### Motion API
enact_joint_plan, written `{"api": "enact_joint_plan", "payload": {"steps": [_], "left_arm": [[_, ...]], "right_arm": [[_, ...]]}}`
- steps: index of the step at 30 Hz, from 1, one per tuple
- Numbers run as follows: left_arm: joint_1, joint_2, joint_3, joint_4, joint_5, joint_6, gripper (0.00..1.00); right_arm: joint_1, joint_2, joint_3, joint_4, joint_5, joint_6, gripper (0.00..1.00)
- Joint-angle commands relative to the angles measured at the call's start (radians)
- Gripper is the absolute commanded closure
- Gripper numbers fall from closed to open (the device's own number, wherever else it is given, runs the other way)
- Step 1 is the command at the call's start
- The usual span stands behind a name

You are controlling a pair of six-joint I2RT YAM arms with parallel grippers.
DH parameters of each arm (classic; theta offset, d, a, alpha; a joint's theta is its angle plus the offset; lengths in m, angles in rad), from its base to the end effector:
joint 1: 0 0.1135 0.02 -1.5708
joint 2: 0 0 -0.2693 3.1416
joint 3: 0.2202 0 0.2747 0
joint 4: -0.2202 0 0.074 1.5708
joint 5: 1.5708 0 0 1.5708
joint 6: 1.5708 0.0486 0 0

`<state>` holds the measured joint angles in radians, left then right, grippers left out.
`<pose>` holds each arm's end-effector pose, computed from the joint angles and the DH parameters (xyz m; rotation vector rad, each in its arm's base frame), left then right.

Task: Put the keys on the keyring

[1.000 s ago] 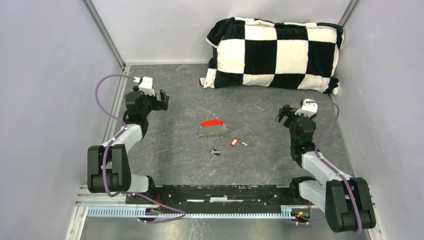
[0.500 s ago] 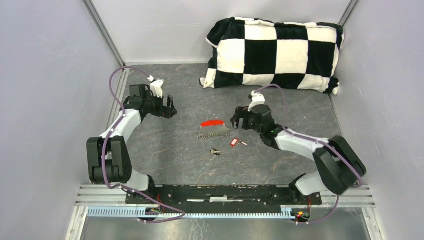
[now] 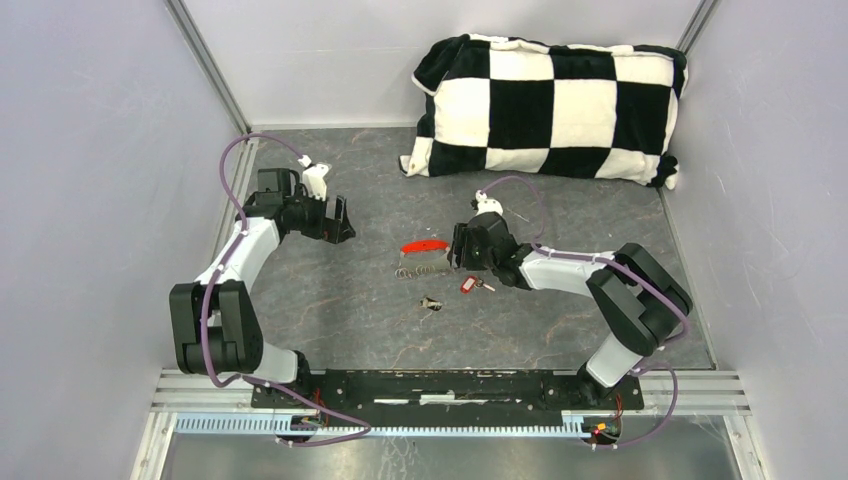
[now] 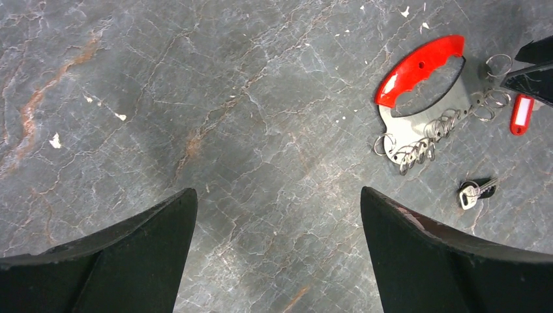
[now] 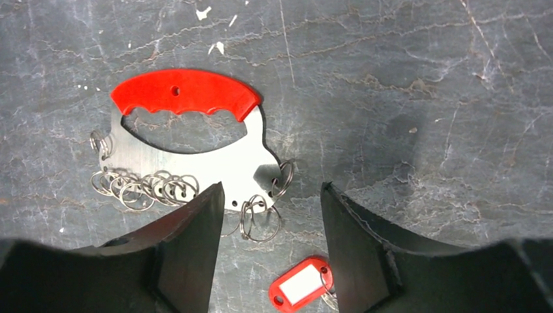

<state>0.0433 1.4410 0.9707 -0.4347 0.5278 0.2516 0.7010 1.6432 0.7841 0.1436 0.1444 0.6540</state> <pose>0.3237 -0.0105 0.2213 0.4657 2.3295 -0.5120 0.2736 0.2218 0.1382 0.0221 2.3370 0.5357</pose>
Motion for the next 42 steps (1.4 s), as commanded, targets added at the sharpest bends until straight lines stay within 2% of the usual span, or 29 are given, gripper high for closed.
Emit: {"api": "enact_joint_plan", "payload": {"steps": [1, 12, 20, 24, 27, 33, 37, 42], "left_arm": [[-0.001, -0.028, 0.037, -0.014, 0.042, 0.028, 0.00], [-0.002, -0.056, 0.021, -0.021, 0.067, 0.049, 0.00], [-0.004, -0.056, 0.027, -0.027, 0.058, 0.066, 0.00], [-0.019, -0.059, 0.030, -0.028, 0.103, 0.090, 0.00], [-0.080, -0.062, 0.047, -0.073, 0.136, 0.161, 0.00], [-0.182, -0.080, 0.160, -0.252, 0.174, 0.302, 0.00], [-0.208, -0.120, 0.258, -0.386, 0.215, 0.397, 0.00], [-0.289, -0.168, 0.337, -0.508, 0.213, 0.492, 0.00]], "right_arm": [[0.013, 0.030, 0.039, -0.024, 0.044, 0.066, 0.40], [0.018, 0.101, 0.095, -0.034, 0.063, 0.108, 0.54], [0.018, 0.107, 0.097, -0.035, 0.053, 0.123, 0.80], [0.018, 0.087, 0.096, -0.011, 0.049, 0.093, 1.00], [0.016, 0.056, 0.102, 0.068, -0.005, 0.003, 1.00], [0.016, -0.076, 0.090, 0.244, -0.235, -0.242, 1.00], [0.016, -0.152, 0.088, 0.289, -0.356, -0.321, 1.00], [0.018, -0.225, 0.061, 0.403, -0.544, -0.338, 1.00]]}}
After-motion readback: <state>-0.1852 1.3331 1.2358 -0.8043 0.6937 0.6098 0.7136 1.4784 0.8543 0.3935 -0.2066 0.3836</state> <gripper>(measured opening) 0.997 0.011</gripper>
